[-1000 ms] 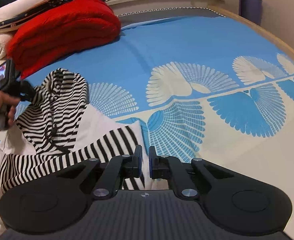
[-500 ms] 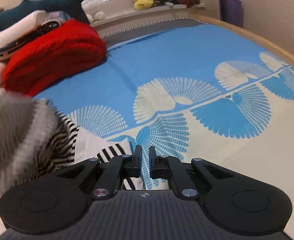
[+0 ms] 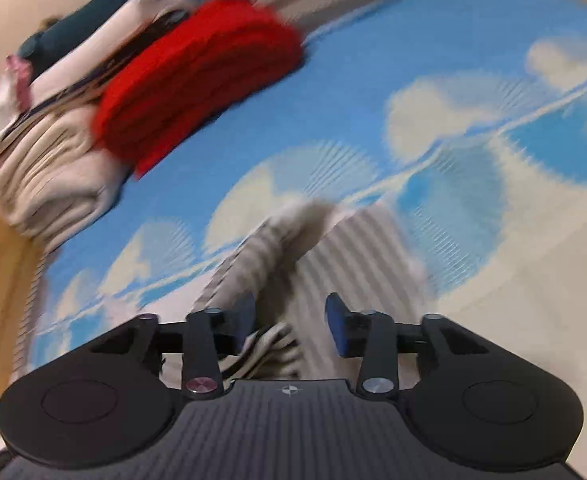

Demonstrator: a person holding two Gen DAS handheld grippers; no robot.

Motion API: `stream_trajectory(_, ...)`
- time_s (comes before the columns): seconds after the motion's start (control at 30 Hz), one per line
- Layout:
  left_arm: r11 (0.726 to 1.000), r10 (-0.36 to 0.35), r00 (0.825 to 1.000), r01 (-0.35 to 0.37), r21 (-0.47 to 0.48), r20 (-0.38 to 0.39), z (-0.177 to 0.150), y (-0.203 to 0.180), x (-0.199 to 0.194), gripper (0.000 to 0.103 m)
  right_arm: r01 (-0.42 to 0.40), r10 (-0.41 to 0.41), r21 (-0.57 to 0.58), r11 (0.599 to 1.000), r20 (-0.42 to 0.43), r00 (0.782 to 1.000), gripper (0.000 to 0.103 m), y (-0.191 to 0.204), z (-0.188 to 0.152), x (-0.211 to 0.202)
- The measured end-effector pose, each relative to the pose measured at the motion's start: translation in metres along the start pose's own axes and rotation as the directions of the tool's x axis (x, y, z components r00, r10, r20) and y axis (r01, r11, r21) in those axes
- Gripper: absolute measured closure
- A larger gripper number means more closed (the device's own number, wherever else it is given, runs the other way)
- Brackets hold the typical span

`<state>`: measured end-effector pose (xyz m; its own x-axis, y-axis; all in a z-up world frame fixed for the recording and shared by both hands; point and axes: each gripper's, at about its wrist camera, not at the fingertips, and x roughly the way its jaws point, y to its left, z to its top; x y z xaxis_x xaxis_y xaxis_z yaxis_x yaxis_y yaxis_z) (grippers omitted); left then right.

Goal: Fold small clothes

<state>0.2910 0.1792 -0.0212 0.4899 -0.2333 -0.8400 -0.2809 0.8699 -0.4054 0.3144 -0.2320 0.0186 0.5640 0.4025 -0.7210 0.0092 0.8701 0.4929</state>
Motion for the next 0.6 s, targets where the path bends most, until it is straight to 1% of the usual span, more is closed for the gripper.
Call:
stream_trajectory(0.07, 1.000, 0.021, 1.000, -0.021, -0.014, -0.014, -0.001, 0.001, 0.008, 0.079, -0.045, 0.044, -0.003, 0.999, -0.055, 0.997, 0.053, 0.008, -0.006, 0.014)
stream_trajectory(0.13, 0.999, 0.024, 1.000, -0.024, -0.029, -0.014, -0.001, 0.003, 0.009, 0.079, -0.075, 0.073, -0.011, 0.997, -0.099, 0.992, 0.052, 0.016, -0.011, 0.027)
stream_trajectory(0.23, 0.999, 0.014, 1.000, -0.014, -0.032, -0.010, 0.000, 0.000, 0.009, 0.079, -0.061, 0.049, -0.092, 0.994, -0.126, 0.991, 0.052, 0.033, -0.018, 0.038)
stream_trajectory(0.3, 1.000, 0.002, 1.000, -0.002, -0.030, -0.016, 0.000, -0.004, 0.008, 0.079, -0.037, 0.018, -0.166, 0.985, -0.119, 0.993, 0.054, 0.041, -0.020, 0.041)
stream_trajectory(0.33, 0.999, -0.002, 1.000, 0.001, -0.032, -0.019, 0.001, -0.005, 0.009, 0.079, -0.036, 0.016, -0.181, 0.983, -0.111, 0.994, 0.072, 0.043, -0.021, 0.039)
stream_trajectory(0.37, 0.999, -0.008, 1.000, 0.007, -0.036, -0.021, 0.001, -0.006, 0.010, 0.079, -0.039, 0.021, -0.179, 0.983, -0.103, 0.994, 0.102, 0.041, -0.018, 0.035)
stream_trajectory(0.43, 0.998, -0.037, 0.999, 0.035, -0.053, -0.022, 0.000, -0.008, 0.011, 0.079, -0.057, 0.053, -0.104, 0.993, -0.040, 0.998, 0.102, 0.028, -0.010, 0.018)
stream_trajectory(0.5, 0.996, -0.073, 0.997, 0.071, -0.063, -0.027, -0.001, -0.011, 0.012, 0.079, -0.090, 0.090, 0.000, 0.996, 0.045, 0.995, 0.102, 0.005, 0.000, -0.006)
stream_trajectory(0.53, 0.995, -0.086, 0.996, 0.084, -0.059, -0.029, -0.003, -0.014, 0.013, 0.079, -0.092, 0.089, 0.038, 0.995, 0.080, 0.993, 0.102, -0.007, 0.003, -0.017)
stream_trajectory(0.57, 0.994, -0.093, 0.995, 0.091, -0.053, -0.032, -0.004, -0.017, 0.014, 0.073, -0.081, 0.073, 0.070, 0.994, 0.107, 0.992, 0.102, -0.020, 0.005, -0.025)
stream_trajectory(0.6, 0.994, -0.098, 0.994, 0.096, -0.046, -0.039, -0.006, -0.020, 0.015, 0.070, -0.043, 0.030, 0.111, 0.993, 0.117, 0.993, 0.102, -0.037, 0.006, -0.031)
